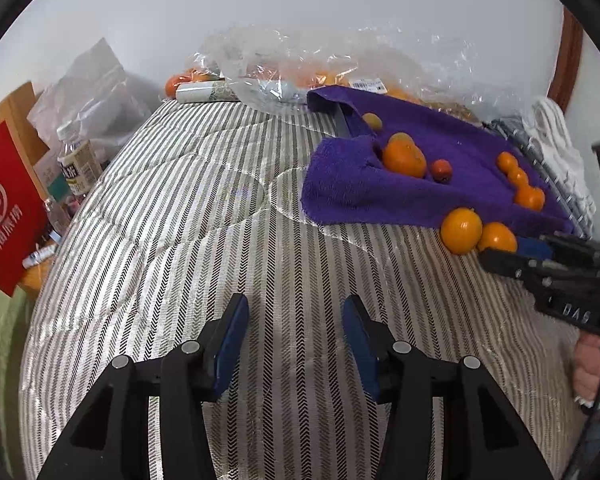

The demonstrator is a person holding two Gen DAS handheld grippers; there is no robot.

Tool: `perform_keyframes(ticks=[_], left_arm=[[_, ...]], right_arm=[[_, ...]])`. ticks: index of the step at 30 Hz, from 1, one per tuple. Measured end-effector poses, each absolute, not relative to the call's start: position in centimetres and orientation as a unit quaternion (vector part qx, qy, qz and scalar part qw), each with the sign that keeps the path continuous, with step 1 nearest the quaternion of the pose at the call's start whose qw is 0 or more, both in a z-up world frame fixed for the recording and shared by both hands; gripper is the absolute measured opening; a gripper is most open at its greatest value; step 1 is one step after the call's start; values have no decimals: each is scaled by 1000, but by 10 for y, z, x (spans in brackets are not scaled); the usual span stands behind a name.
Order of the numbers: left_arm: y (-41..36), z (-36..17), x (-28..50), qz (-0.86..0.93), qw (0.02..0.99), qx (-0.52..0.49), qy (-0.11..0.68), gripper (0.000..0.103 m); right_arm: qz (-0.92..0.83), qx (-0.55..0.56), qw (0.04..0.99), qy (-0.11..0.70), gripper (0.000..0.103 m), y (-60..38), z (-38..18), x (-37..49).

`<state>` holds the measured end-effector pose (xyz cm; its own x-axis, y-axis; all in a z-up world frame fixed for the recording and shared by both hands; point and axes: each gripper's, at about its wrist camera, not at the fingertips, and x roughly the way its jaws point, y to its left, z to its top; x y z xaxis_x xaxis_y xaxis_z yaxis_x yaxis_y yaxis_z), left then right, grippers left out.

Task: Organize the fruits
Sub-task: 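Grasp an oval yellow-orange fruit with the right gripper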

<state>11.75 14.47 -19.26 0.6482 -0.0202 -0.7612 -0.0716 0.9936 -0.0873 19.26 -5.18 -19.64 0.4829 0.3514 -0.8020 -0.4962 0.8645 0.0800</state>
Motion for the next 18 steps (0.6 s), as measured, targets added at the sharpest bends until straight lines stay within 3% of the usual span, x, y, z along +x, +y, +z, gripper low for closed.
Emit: perform_keyframes(ticks=[14, 18], left_arm=[[153, -194, 116, 9, 907, -73, 416, 49], [146, -194, 118, 9, 906, -55, 420, 55]], right_arm=[[197, -47, 885, 420, 38, -134, -181, 151], [169, -46, 885, 432, 38, -162, -192, 139]])
